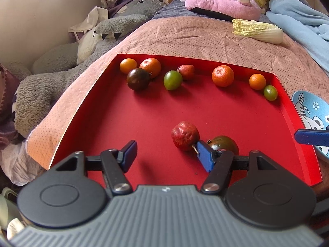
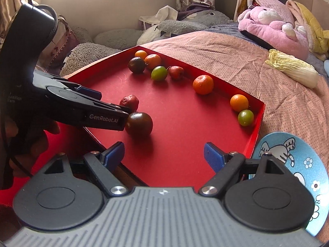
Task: Organize fruits
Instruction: 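Close right tool on the dark brown tomato while left tool grasps the red fruit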
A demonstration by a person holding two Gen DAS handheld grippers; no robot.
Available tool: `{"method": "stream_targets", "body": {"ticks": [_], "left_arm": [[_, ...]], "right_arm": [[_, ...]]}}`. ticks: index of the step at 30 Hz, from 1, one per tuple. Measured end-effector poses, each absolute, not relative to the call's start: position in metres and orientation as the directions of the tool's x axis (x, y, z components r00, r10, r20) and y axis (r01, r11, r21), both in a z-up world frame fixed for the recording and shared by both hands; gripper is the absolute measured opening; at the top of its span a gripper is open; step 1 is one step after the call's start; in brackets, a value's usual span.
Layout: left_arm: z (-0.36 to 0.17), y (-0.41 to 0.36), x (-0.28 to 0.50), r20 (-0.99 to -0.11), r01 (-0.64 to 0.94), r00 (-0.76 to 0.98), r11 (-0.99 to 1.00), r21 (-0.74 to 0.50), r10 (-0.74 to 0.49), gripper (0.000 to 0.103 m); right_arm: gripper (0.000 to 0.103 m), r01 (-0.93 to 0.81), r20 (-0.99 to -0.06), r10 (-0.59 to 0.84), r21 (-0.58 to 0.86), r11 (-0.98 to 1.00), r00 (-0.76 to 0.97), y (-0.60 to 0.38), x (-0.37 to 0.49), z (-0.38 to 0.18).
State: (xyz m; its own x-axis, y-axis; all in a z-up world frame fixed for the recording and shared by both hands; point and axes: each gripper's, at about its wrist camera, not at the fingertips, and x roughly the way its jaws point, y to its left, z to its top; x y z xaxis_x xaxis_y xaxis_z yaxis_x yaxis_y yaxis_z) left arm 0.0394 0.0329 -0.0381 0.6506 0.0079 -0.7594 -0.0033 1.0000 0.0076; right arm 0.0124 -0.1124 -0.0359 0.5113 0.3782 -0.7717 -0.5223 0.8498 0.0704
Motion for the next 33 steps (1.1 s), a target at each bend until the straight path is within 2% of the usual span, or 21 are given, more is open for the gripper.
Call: {"method": "stream_targets", "body": {"ticks": [5, 8, 10, 11, 13, 16, 17, 18, 23, 25, 27, 30, 33], "left_arm": [[-0.043, 0.034, 0.052, -0.769, -0.022, 0.639, 1.000, -0.002, 0.013, 0.066], [-0.043, 0.036, 0.058, -0.768, -0.029, 0.640, 1.000, -0.005, 0.015, 0.065], [-0.044, 0.036, 0.059, -0.770, -0.018, 0.638, 1.000, 0.009, 0.018, 0.047], [-0.043, 0.036, 0.060, -0.768, -0.016, 0.639, 1.000, 0.021, 0.026, 0.044], [-0.043, 0.038, 0.060, -0.768, -0.014, 0.640, 1.000, 0.023, 0.027, 0.043], [-0.043, 0.041, 0.061, -0.768, -0.017, 0.640, 1.000, 0.014, 0.022, 0.043], [-0.043, 0.042, 0.061, -0.767, -0.016, 0.641, 1.000, 0.014, 0.021, 0.043], [-0.043, 0.043, 0.061, -0.767, -0.017, 0.641, 1.000, 0.016, 0.023, 0.043], [-0.043, 0.043, 0.063, -0.764, -0.017, 0.645, 1.000, 0.013, 0.021, 0.045], [-0.042, 0.042, 0.065, -0.765, -0.018, 0.644, 1.000, 0.015, 0.024, 0.057], [-0.039, 0.040, 0.064, -0.750, -0.019, 0.660, 0.999, 0.036, 0.040, 0.064], [-0.036, 0.036, 0.067, -0.736, -0.001, 0.676, 0.998, 0.058, 0.044, 0.071], [-0.037, 0.030, 0.077, -0.741, 0.024, 0.671, 0.997, 0.071, 0.037, 0.072]], "right_arm": [[0.086, -0.555, -0.775, 0.413, 0.098, 0.826, 0.479, -0.101, 0.021, -0.044], [0.082, -0.578, -0.776, 0.443, 0.125, 0.806, 0.450, -0.089, 0.031, -0.048], [0.079, -0.586, -0.776, 0.457, 0.141, 0.798, 0.436, -0.080, 0.039, -0.051], [0.077, -0.588, -0.778, 0.457, 0.142, 0.797, 0.432, -0.076, 0.043, -0.052], [0.072, -0.589, -0.784, 0.458, 0.149, 0.794, 0.418, -0.069, 0.050, -0.056], [0.059, -0.586, -0.806, 0.443, 0.152, 0.796, 0.393, -0.062, 0.060, -0.065], [0.051, -0.580, -0.806, 0.448, 0.166, 0.798, 0.385, -0.062, 0.062, -0.067], [0.049, -0.572, -0.802, 0.454, 0.177, 0.801, 0.388, -0.064, 0.063, -0.068], [0.046, -0.543, -0.803, 0.443, 0.183, 0.820, 0.399, -0.077, 0.064, -0.069], [0.045, -0.527, -0.804, 0.429, 0.175, 0.832, 0.411, -0.086, 0.061, -0.068], [0.045, -0.515, -0.804, 0.421, 0.171, 0.840, 0.421, -0.096, 0.057, -0.067], [0.045, -0.492, -0.806, 0.412, 0.177, 0.853, 0.425, -0.108, 0.051, -0.067], [0.045, -0.475, -0.806, 0.414, 0.192, 0.859, 0.423, -0.116, 0.046, -0.070]]}}
